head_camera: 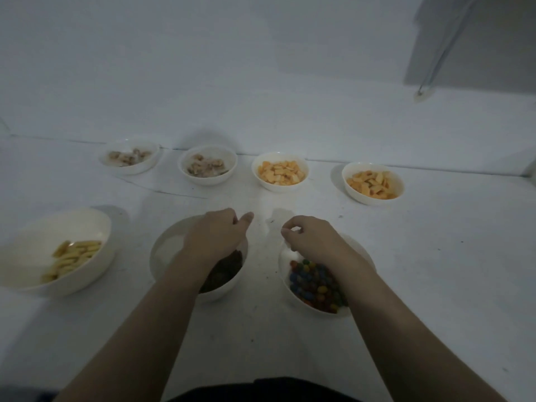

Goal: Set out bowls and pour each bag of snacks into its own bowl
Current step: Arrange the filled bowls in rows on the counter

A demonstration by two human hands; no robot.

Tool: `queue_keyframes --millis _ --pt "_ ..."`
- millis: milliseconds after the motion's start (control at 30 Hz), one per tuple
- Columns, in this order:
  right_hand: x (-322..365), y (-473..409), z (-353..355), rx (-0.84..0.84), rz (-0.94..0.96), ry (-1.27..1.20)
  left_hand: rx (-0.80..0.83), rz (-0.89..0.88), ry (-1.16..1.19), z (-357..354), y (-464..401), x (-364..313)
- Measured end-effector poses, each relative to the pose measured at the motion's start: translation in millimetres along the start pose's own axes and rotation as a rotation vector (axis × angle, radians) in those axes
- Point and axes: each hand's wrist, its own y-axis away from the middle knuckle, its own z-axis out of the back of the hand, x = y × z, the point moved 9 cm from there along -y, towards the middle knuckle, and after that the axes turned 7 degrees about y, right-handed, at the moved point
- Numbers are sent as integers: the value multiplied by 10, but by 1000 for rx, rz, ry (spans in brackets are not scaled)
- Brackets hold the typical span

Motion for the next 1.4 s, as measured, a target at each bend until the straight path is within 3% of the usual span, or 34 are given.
queue_keyframes --millis 100,200,433,533,633,767,1200,1400 --pt "61 29 -154 20 12 62 135 -11 -136 -181 37 38" --pt "50 28 -234 -12 -5 88 159 -89 -207 -235 48 -2" --pt "15 154 -110 -34 42 226 5 -237 -231 -180 -1 -150" --pt "-102 164 52 -189 46 318 -92 -256 -244 -161 -33 -160" --pt "-309 173 193 -342 19 258 -161 -261 -126 -149 -64 -130" --pt "-534 163 233 -404 19 175 -161 -288 -112 -204 -97 -168" --pt "-642 285 261 -499 313 189 -208 -304 -64 -270 -124 -158" --pt "-661 315 243 -565 274 252 -252 -377 -28 -273 -81 -164"
